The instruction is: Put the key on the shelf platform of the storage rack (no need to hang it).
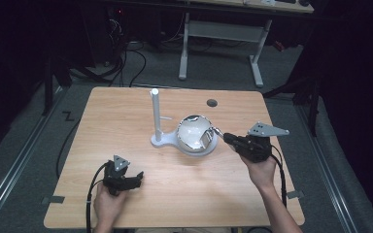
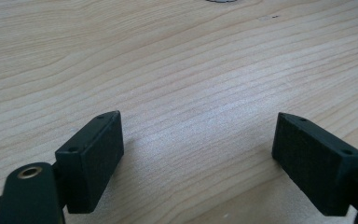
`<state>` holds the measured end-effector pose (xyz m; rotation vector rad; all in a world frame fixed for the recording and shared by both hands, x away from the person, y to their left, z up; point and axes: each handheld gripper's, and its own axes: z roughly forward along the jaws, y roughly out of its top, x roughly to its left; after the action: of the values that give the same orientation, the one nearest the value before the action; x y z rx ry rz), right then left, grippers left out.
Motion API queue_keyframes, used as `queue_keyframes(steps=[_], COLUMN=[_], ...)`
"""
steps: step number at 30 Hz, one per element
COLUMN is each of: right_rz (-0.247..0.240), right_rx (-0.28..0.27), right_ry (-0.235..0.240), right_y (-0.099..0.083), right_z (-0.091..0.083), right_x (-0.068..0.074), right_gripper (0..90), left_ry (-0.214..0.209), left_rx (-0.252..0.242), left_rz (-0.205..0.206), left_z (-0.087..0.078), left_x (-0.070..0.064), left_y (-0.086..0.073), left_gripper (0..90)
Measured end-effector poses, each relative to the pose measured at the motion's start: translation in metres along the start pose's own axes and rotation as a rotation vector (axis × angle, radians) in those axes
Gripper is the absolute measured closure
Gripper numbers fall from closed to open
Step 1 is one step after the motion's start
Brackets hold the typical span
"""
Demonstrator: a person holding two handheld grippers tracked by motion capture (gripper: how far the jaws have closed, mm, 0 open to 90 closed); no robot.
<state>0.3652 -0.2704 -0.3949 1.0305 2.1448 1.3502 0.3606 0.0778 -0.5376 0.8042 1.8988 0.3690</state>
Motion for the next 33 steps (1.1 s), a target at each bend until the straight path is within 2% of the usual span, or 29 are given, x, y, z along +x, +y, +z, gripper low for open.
queue_keyframes(steps=[4,5,16,33], right_rz=[-0.004,-0.006,0.007,0.03], right_rx=[0.006,0.008,0.029,0.098], right_ry=[0.001,-0.002,0.002,0.021], right_y=[0.005,0.006,0.009,0.004], right_z=[0.007,0.009,0.028,0.062], right_x=[0.0,0.0,-0.004,-0.009], right_gripper=[87.1,87.1,87.1,87.0], left_ry=[0.001,0.007,0.005,0.005], left_rx=[0.0,0.0,-0.001,-0.001], left_rz=[-0.001,-0.012,-0.011,-0.011], left_z=[0.0,0.0,0.0,0.0], left_x=[0.0,-0.001,-0.001,-0.001], left_y=[0.0,0.0,0.0,0.0], left_gripper=[16.8,16.8,16.8,16.8])
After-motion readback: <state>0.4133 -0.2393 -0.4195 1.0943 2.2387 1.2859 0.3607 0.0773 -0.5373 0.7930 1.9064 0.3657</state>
